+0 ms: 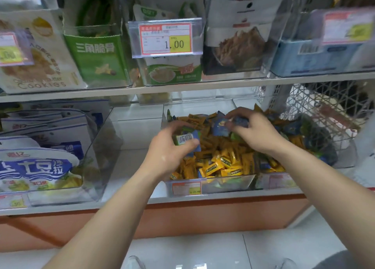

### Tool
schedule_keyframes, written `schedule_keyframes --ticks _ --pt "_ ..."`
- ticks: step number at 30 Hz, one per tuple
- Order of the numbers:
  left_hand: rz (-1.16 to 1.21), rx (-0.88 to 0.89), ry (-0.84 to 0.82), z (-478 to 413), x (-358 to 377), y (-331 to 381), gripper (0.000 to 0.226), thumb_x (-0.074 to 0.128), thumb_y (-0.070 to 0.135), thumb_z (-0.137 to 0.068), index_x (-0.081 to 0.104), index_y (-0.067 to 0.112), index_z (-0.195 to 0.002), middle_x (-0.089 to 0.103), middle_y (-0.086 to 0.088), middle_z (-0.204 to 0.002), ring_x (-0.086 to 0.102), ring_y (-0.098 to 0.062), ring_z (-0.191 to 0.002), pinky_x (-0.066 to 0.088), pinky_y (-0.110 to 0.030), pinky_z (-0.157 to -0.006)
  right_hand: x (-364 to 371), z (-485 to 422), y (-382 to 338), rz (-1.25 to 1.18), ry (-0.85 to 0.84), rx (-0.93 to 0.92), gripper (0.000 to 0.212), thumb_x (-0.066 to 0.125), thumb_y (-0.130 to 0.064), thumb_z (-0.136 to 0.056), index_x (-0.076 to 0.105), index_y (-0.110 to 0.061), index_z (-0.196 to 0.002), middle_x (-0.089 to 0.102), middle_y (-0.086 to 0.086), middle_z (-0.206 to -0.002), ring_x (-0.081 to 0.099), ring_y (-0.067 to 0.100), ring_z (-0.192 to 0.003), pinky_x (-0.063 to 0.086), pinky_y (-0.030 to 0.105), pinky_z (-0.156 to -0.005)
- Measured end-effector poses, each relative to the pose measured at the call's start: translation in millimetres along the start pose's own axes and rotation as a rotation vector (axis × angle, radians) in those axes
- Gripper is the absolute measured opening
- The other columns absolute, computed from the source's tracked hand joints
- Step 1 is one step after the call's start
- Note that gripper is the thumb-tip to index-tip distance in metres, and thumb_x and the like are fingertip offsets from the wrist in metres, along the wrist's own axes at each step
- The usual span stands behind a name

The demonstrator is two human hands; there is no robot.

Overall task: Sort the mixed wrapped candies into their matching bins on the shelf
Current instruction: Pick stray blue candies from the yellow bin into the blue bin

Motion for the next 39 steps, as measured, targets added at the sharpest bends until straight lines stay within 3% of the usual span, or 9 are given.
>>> schedule_keyframes --ticks 3,6,13,17,20,25,29,33,39 --pt "0.055 0.069 -0.049 -11 47 29 0.040 0.080 0.027 -0.080 0.064 0.028 -0.117 0.068 0.003 -0.107 0.067 -0.017 -0.097 0.057 -0.044 -0.083 -46 16 34 0.033 0.140 0.082 0.008 0.070 -0.030 -0.090 0.064 -0.035 -0.092 0.067 -0.017 -0.093 0.058 -0.009 -0.085 0.039 0.005 -0.073" --pt "-0.052 0.167 -0.080 -31 105 61 0.047 0.081 0.035 -0.077 0.061 0.030 -0.119 0.067 0.009 -0.106 0.064 -0.013 -0.099 0.052 -0.030 -0.085 -89 35 79 -0.002 0.302 0.216 0.007 0.070 -0.032 -0.090 0.064 -0.033 -0.093 0.068 -0.007 -0.102 0.061 0.012 -0.099 0.043 0.026 -0.080" --pt "-0.572 0.300 -0.291 -75 219 78 0.049 0.073 0.047 -0.082 0.057 0.030 -0.125 0.064 0.001 -0.123 0.059 -0.022 -0.111 0.047 -0.032 -0.088 -134 49 126 0.084 0.411 0.291 0.009 0.070 -0.034 -0.090 0.065 -0.027 -0.091 0.065 -0.006 -0.093 0.060 0.016 -0.093 0.038 0.024 -0.067" --pt "-0.873 0.372 -0.273 -79 228 75 0.049 0.064 0.058 -0.084 0.062 0.029 -0.124 0.067 -0.004 -0.120 0.060 -0.028 -0.111 0.049 -0.040 -0.093 -113 42 125 0.161 0.245 0.218 0.003 0.064 -0.029 -0.095 0.065 -0.026 -0.095 0.067 -0.007 -0.093 0.064 0.021 -0.091 0.042 0.024 -0.064" --pt "-0.714 0.351 -0.257 -74 201 80 0.054 0.064 0.058 -0.084 0.060 0.026 -0.128 0.065 -0.002 -0.124 0.061 -0.023 -0.108 0.051 -0.033 -0.083 -101 39 128 0.306 0.110 0.265 0.021 0.058 -0.037 -0.097 0.069 -0.023 -0.109 0.070 0.004 -0.111 0.065 0.028 -0.101 0.053 0.037 -0.080" --pt "-0.527 0.261 -0.180 -45 116 42 0.018 0.062 0.036 -0.092 0.068 0.032 -0.108 0.067 0.017 -0.097 0.061 -0.001 -0.086 0.046 -0.022 -0.071 -114 35 112 0.594 0.104 0.339 0.040 0.057 -0.042 -0.087 0.065 -0.027 -0.124 0.063 0.012 -0.121 0.059 0.038 -0.108 0.056 0.044 -0.083" --pt "-0.604 0.079 -0.316 -20 92 -22 0.017 0.066 0.035 -0.090 0.066 0.031 -0.107 0.066 0.017 -0.099 0.062 -0.006 -0.094 0.045 -0.021 -0.074 -79 26 57 0.458 0.108 0.117 0.029 0.062 -0.033 -0.087 0.069 -0.024 -0.113 0.065 0.005 -0.112 0.060 0.028 -0.104 0.051 0.035 -0.079" --pt "-0.583 0.032 -0.431 -16 96 -39 0.032 0.070 0.045 -0.086 0.064 0.034 -0.115 0.066 0.019 -0.106 0.062 -0.003 -0.098 0.049 -0.021 -0.080 -9 33 10 0.281 -0.139 -0.050 0.027 0.063 -0.038 -0.086 0.070 -0.030 -0.111 0.067 -0.015 -0.102 0.064 0.013 -0.101 0.049 0.028 -0.079" --pt "-0.937 0.114 -0.443 -19 75 -44 0.023 0.068 0.053 -0.081 0.065 0.038 -0.099 0.063 0.017 -0.087 0.060 -0.008 -0.085 0.043 -0.024 -0.060 55 35 10 0.759 -0.442 -0.158 0.051 0.043 -0.071 -0.088 0.051 -0.050 -0.134 0.058 -0.007 -0.133 0.053 0.023 -0.124 0.047 0.041 -0.096"
Point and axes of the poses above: each hand's wrist, its own z-axis away from the middle knuckle, its own x-axis out of the palm, y = z × x, the point moved 8 cm from there along -z, towards the middle knuckle
